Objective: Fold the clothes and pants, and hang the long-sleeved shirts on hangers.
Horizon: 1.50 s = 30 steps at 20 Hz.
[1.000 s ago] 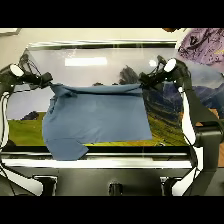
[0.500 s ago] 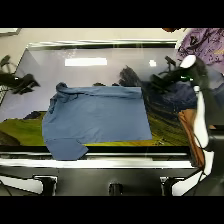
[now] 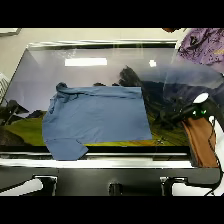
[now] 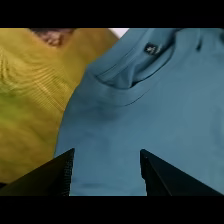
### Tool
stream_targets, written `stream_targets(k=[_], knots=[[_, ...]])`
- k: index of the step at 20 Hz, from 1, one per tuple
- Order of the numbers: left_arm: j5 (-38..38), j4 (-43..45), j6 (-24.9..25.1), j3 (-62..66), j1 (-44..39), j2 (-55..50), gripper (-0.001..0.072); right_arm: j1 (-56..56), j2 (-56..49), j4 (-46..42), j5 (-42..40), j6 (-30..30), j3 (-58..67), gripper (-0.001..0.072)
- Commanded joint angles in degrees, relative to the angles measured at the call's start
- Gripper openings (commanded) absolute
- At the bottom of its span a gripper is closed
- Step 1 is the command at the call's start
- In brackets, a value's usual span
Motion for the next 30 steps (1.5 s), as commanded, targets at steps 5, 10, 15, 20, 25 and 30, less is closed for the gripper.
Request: stream_targets(k=[5,10,15,20,25,30], knots=[[0.8,-1.1,0.2,-4.8,1.6,1.6,0.0474,-0.6,1.5,2.7,-7.2,-6.0,-11.5,0.0491],[1.4,-1.1,0.2,-4.8,1.6,1.5,0.0473,-0.5,1.5,4.5,-9.1,-6.5,-14.4,0.0483],[3.4,-1.2,0.2,-4.8,1.6,1.5,0.0473,-0.5,1.4,9.4,-12.7,-7.7,-18.2,0.0475],[2.5,-1.0,2.4,-5.5,2.4,1.8,0.0474,-0.5,1.4,9.6,-13.3,-8.0,-21.1,0.0238],[5.3,-2.0,9.1,-19.4,10.6,7.2,0.0474,-0.5,1.5,11.2,-14.7,-9.9,-21.1,0.0032],[7.2,-9.2,15.7,-31.2,13.2,8.4,0.0474,-0.5,1.5,11.2,-14.7,-10.1,-21.1,0.0032]])
